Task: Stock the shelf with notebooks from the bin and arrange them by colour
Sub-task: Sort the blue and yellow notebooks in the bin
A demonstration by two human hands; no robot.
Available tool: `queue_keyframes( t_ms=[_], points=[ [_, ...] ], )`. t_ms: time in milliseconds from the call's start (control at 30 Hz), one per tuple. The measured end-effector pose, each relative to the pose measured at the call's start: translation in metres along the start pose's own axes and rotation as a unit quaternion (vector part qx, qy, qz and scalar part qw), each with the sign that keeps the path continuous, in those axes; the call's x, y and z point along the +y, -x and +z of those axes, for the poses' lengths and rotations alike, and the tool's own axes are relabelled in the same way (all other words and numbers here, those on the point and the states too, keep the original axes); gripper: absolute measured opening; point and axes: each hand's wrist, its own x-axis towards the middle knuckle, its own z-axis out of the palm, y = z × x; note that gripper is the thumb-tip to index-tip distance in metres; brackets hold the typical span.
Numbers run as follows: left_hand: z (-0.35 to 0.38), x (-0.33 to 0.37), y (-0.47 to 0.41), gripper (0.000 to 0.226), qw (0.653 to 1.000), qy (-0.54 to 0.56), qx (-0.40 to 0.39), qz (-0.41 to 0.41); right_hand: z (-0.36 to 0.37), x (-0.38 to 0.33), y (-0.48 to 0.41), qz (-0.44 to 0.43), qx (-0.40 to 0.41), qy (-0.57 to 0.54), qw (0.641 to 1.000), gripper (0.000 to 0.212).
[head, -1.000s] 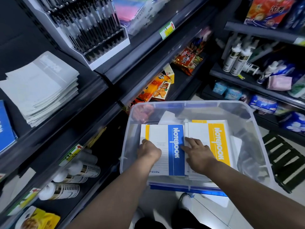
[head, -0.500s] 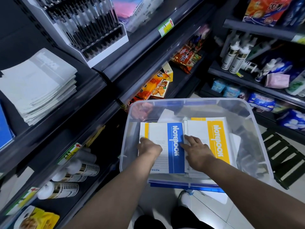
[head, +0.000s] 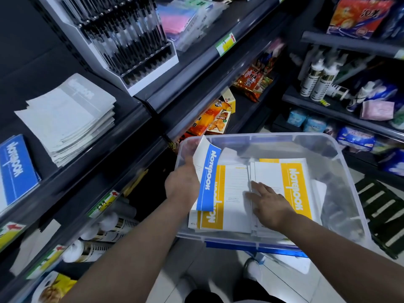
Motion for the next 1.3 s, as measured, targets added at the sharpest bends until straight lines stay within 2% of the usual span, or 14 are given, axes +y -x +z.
queue_keyframes(
  t_ms=[100, 167, 367, 467, 633, 733, 800, 867, 933, 1000, 1133, 1300],
  points=[
    [-0.014, -0.001, 0.003, 0.052, 0.998, -0.060, 0.020, -0.001, 0.000, -0.004, -0.002, 0.012, -0.011, -0.001, 1.000, 0.057],
    [-0.012, -0.005, 0.001, 0.053, 0.996, -0.077, 0.034, -0.016, 0.000, -0.008, -0.005, 0.023, -0.015, -0.005, 1.000, 0.057],
    [-0.016, -0.018, 0.000, 0.026, 0.999, 0.029, 0.031, -0.015, -0.004, -0.016, -0.006, 0.046, -0.025, 0.010, 0.999, 0.056],
    [-0.024, -0.022, 0.002, 0.020, 0.997, 0.061, 0.037, -0.011, -0.011, -0.027, -0.006, 0.054, -0.010, 0.012, 0.998, 0.058],
    [-0.056, -0.026, 0.011, 0.015, 0.984, 0.128, 0.122, -0.009, -0.036, -0.064, -0.013, -0.007, 0.063, 0.005, 0.998, 0.057],
    [-0.102, -0.043, 0.020, 0.020, 0.944, 0.196, 0.264, -0.032, -0.061, -0.100, -0.019, -0.063, 0.122, 0.050, 0.989, 0.055],
    [-0.141, -0.062, 0.022, 0.026, 0.896, 0.258, 0.354, -0.078, -0.076, -0.120, -0.023, -0.091, 0.156, 0.081, 0.980, 0.052],
    [-0.181, -0.100, 0.030, 0.031, 0.833, 0.306, 0.439, -0.145, -0.088, -0.146, -0.026, -0.128, 0.176, 0.094, 0.971, 0.052],
    [-0.211, -0.148, 0.045, 0.035, 0.782, 0.322, 0.496, -0.194, -0.095, -0.172, -0.030, -0.156, 0.189, 0.092, 0.965, 0.050],
    [-0.225, -0.199, 0.059, 0.036, 0.779, 0.293, 0.493, -0.252, -0.094, -0.192, -0.034, -0.172, 0.198, 0.092, 0.961, 0.044],
    [-0.225, -0.267, 0.070, 0.035, 0.821, 0.223, 0.377, -0.365, -0.079, -0.217, -0.040, -0.182, 0.182, 0.102, 0.961, 0.042],
    [-0.213, -0.279, 0.053, 0.043, 0.856, 0.221, 0.320, -0.340, -0.073, -0.228, -0.039, -0.172, 0.177, 0.110, 0.963, 0.046]
  ],
)
